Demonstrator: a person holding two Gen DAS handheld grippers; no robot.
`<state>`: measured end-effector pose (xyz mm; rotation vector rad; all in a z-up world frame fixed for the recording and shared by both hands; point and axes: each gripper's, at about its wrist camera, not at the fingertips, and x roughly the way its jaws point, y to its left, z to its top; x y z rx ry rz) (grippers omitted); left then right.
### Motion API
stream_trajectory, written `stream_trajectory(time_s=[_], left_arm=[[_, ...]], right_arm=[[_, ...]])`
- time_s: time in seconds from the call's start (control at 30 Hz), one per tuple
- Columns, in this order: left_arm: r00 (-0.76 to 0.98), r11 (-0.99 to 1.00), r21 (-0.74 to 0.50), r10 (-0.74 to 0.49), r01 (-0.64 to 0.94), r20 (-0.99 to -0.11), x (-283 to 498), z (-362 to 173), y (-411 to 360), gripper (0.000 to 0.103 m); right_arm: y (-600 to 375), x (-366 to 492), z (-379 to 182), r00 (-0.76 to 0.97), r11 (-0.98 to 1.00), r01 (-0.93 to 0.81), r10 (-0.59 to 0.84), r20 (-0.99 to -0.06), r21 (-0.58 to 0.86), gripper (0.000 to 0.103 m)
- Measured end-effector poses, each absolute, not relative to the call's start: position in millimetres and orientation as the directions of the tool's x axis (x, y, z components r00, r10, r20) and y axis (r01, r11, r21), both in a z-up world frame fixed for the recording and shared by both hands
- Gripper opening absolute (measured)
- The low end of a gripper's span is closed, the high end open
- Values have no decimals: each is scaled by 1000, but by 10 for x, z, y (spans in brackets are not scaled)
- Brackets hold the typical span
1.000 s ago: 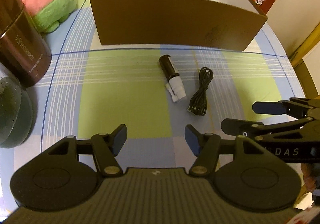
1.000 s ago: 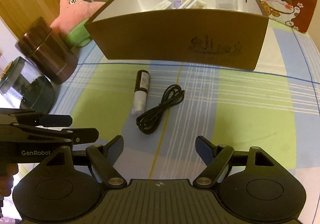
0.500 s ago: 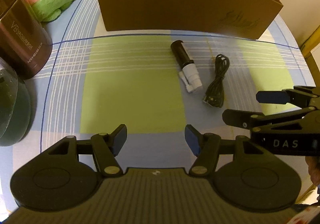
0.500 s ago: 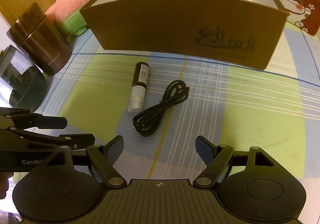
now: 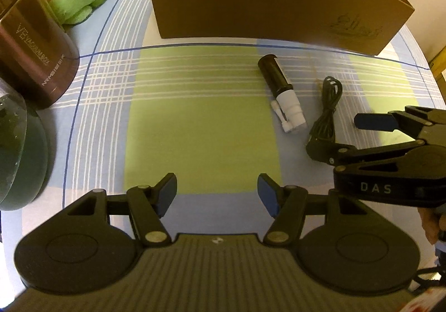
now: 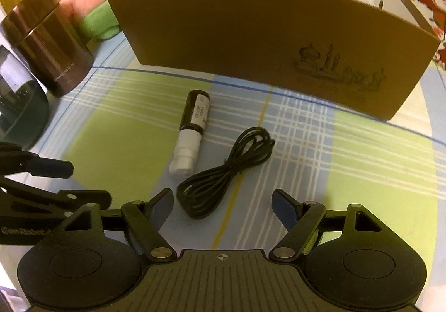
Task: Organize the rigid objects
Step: 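Grasp the brown-capped white bottle with left tool while right grasps the black cable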
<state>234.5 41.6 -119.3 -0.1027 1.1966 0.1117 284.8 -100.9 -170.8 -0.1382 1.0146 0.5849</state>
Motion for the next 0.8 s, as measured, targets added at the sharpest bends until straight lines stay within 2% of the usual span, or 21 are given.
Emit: stream_trajectory(time_s=[0.37, 0.53, 0.8], left_arm=[[396, 995, -50, -11, -87, -918, 2504, -1187, 337, 60], [434, 994, -92, -60, -53, -899, 2652, -1154, 256, 60], [467, 995, -100, -86, -5, -880, 2942, -1240, 125, 58]], right_arm=[[-1526, 3070, -1719, 448, 903, -410, 320, -835, 126, 70], [-1649, 3056, -1589, 433, 889, -419, 374, -820, 184, 70], [-1532, 3112, -1527, 459, 881, -432, 398, -795, 192, 70]])
